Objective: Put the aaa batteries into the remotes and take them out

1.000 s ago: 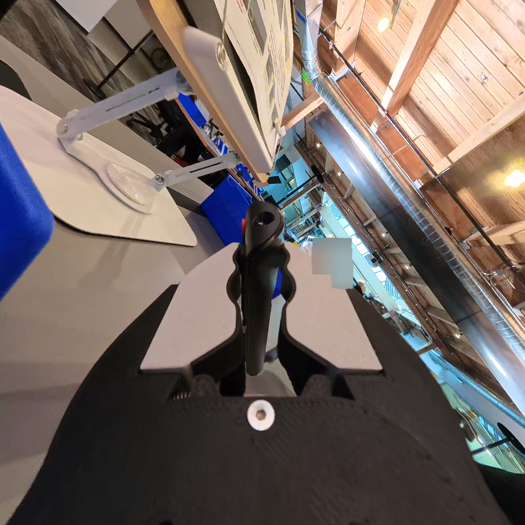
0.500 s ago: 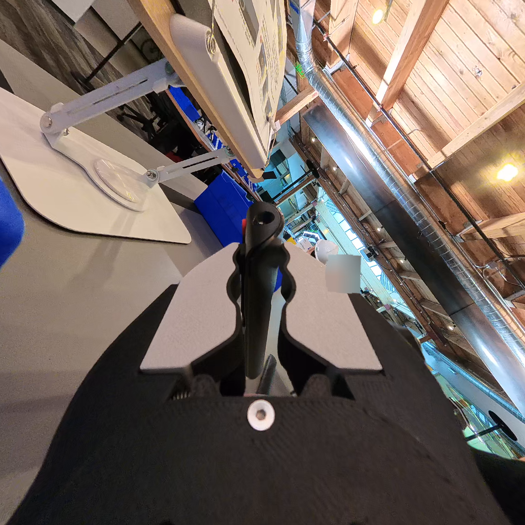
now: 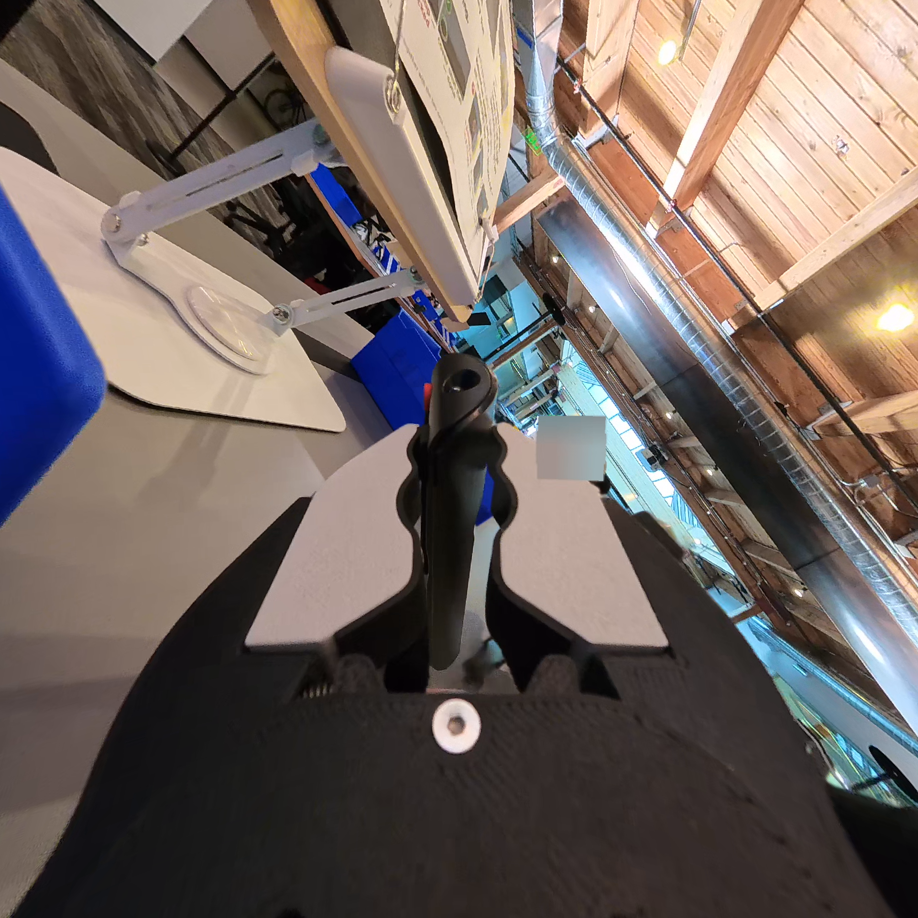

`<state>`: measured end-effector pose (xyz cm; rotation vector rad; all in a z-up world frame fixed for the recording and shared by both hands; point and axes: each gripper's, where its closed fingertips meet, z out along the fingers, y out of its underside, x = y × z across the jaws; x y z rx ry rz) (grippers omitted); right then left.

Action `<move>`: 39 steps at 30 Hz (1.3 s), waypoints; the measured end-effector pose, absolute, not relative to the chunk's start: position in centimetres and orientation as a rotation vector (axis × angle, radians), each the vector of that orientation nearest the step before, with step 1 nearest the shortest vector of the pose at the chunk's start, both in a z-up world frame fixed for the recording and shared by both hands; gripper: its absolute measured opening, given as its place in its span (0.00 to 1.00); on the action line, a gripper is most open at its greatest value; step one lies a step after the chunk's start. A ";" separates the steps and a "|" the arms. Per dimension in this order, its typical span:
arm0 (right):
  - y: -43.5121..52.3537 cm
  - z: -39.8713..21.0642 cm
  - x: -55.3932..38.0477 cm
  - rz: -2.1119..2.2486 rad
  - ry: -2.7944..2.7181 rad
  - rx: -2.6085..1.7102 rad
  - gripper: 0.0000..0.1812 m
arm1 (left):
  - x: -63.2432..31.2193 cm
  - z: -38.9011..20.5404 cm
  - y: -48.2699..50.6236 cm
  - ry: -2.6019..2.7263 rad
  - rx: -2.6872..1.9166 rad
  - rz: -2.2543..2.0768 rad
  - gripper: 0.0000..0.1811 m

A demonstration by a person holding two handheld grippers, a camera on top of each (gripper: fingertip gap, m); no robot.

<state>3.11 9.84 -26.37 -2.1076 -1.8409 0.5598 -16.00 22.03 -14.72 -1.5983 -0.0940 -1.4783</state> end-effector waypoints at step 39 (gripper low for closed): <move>17.9 -19.0 -7.0 0.167 -1.386 -2.109 0.10 | -15.1 -14.6 23.1 -0.395 -1.470 -1.525 0.13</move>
